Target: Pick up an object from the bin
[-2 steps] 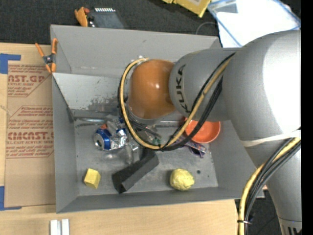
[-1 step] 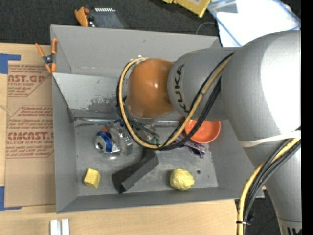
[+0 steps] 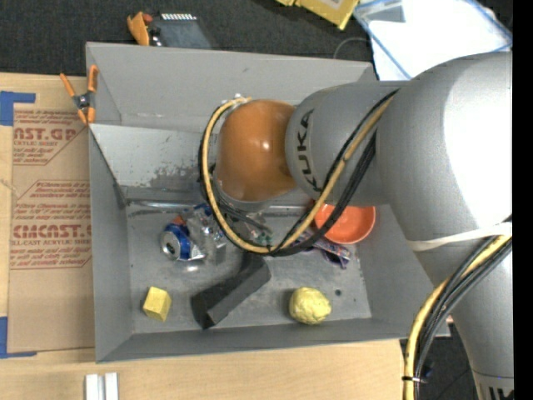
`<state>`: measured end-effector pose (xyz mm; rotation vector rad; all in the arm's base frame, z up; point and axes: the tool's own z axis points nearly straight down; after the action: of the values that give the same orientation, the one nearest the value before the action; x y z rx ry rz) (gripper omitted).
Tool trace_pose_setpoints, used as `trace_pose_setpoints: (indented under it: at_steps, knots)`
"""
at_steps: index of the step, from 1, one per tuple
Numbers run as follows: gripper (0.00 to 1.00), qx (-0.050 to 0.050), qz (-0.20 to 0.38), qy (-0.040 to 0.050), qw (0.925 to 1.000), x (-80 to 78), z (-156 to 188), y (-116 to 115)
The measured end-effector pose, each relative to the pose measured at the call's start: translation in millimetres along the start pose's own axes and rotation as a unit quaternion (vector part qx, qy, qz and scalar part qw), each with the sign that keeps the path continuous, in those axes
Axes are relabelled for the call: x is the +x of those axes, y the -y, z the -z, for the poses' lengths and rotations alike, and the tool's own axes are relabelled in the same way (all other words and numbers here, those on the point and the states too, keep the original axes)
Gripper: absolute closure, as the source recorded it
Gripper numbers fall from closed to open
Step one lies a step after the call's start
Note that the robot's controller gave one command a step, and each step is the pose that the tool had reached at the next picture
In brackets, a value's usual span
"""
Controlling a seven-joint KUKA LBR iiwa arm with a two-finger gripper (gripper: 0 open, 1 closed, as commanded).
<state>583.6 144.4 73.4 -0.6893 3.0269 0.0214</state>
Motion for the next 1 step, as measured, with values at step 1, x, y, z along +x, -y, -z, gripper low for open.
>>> trace_pose_setpoints:
  at_steps: [1]
  knots:
    - [1.00,0.001,0.039,0.0040,0.9992,16.9,0.8,12.9]
